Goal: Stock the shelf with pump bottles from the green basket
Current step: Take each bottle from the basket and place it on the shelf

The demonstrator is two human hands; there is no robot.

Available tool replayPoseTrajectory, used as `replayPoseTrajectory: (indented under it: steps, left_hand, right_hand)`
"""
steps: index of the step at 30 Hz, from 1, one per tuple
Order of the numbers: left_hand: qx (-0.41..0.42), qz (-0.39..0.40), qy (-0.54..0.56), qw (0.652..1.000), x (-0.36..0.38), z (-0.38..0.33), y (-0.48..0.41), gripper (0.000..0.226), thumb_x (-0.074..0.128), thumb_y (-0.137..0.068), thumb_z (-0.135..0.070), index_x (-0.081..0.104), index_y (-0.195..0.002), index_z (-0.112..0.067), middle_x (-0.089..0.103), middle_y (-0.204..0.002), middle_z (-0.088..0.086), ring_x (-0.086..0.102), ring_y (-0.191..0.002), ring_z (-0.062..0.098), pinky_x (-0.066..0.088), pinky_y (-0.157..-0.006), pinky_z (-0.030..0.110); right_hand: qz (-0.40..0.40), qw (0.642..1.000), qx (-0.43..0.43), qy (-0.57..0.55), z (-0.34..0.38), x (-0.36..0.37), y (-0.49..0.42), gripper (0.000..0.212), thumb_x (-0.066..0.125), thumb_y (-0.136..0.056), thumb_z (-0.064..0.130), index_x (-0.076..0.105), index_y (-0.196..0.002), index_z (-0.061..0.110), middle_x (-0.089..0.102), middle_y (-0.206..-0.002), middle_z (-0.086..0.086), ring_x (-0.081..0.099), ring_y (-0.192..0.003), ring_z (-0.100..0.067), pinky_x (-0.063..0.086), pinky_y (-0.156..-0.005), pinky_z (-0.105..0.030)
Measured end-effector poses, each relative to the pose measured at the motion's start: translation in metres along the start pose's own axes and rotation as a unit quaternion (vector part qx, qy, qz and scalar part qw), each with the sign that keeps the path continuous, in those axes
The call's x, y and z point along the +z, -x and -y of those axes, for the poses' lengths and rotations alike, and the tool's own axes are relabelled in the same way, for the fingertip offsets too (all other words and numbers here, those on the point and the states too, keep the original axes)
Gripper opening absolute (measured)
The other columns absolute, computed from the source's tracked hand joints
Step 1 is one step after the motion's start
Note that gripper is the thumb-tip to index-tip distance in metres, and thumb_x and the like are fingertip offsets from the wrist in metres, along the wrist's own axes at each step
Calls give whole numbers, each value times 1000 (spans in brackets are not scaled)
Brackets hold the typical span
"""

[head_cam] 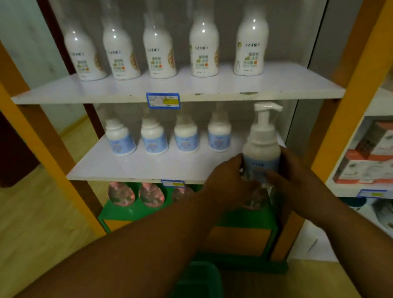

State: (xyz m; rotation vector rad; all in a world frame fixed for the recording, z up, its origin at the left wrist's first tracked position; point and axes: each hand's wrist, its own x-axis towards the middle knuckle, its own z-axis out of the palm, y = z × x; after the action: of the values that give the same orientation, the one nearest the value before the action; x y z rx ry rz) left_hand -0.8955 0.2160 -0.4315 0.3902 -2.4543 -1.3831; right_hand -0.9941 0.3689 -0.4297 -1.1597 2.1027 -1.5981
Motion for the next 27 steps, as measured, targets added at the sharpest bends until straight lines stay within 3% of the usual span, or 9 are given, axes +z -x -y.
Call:
replayPoseTrajectory:
  steps: [3, 6, 10, 16, 20, 27]
  left_hand:
    - [16, -8, -30, 999, 14, 1, -34, 53, 74, -81, -24, 55, -130, -23, 65, -124, -3, 60, -111, 13, 48, -92, 27]
    - [15, 2, -80, 997, 18, 8, -65, 54, 73, -83, -27, 53, -132, -18, 63, -126, 0, 59, -113, 15, 45, -88, 23]
    - [-3, 4, -136, 991, 23, 19, -100, 55, 71, -84, -30, 50, -134, -20, 62, -125, -1, 62, -106, 16, 47, -83, 25]
    - [-6, -64, -112, 992, 32, 37, -130, 55, 67, -86, -31, 46, -137, -28, 60, -127, -4, 60, -109, 18, 41, -82, 27]
    - [-21, -101, -96, 990, 35, 48, -135, 49, 64, -89, -37, 52, -135, -27, 61, -130, -5, 57, -112, 14, 44, -89, 31]
    - [-48, -114, -110, 986, 36, 48, -140, 36, 55, -93, -37, 60, -126, -26, 67, -118, 0, 63, -104, 23, 51, -91, 44]
  right_hand:
    - [0, 999, 11, 45, -16, -15, -28, 59, 65, -89, 30, 40, -143, 26, 54, -136, 11, 53, -122, -4, 46, -91, -11]
    - [-23, 995, 33, 88, -39, -19, -56, 61, 65, -93, 22, 37, -146, 20, 51, -143, 1, 48, -129, -13, 43, -100, -26]
    - [-36, 997, 41, 58, -61, -17, -82, 61, 64, -94, 16, 36, -148, 17, 48, -147, -3, 46, -134, -20, 40, -112, -41]
    - [-55, 995, 15, 79, -84, -18, -110, 66, 62, -96, 16, 27, -152, 15, 39, -153, -4, 39, -139, -20, 35, -108, -28]
    - [-52, 997, 8, 61, -91, -13, -121, 66, 62, -96, 17, 27, -153, 20, 42, -152, 0, 39, -140, -17, 35, -114, -35]
    - [-134, 985, 11, 110, -96, 4, -130, 65, 61, -96, 30, 30, -152, 28, 49, -147, 3, 48, -134, -19, 44, -107, -42]
